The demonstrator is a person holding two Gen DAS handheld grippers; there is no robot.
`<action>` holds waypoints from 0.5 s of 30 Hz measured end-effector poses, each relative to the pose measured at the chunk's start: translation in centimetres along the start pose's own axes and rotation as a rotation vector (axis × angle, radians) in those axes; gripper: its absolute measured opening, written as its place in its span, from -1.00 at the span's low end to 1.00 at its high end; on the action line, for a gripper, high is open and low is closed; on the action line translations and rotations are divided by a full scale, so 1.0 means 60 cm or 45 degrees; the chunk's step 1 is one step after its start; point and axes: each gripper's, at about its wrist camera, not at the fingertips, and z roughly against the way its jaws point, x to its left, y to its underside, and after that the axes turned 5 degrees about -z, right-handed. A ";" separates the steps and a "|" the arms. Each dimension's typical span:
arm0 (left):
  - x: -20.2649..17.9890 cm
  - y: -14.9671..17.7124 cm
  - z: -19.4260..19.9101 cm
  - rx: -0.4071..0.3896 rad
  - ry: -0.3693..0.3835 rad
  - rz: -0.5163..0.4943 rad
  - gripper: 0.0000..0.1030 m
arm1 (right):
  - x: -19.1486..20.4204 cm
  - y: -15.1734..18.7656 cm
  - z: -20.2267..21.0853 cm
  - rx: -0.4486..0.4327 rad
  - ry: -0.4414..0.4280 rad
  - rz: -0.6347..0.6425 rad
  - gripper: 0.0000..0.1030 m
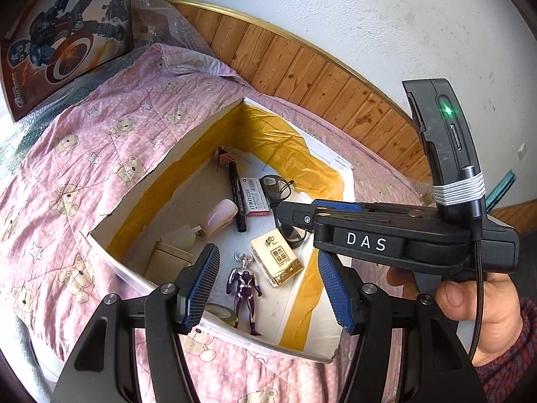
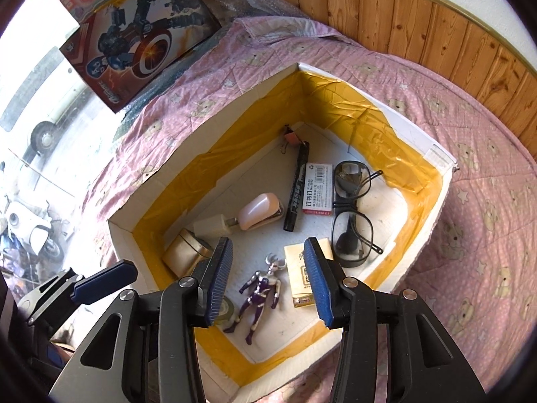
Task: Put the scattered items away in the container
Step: 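Withdraw both open tools up from the white box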
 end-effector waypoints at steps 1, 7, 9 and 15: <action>-0.005 0.002 0.002 0.000 -0.001 -0.010 0.21 | 0.002 0.003 0.006 -0.008 0.009 0.011 -0.08; -0.032 0.019 0.012 0.009 -0.009 -0.067 0.21 | 0.019 0.023 0.049 -0.091 0.104 0.121 -0.06; -0.040 0.026 0.013 0.020 -0.017 -0.081 0.21 | 0.025 0.030 0.060 -0.116 0.157 0.158 0.02; -0.058 0.045 0.021 0.034 -0.039 -0.117 0.21 | 0.017 0.051 0.072 -0.107 0.207 0.160 0.03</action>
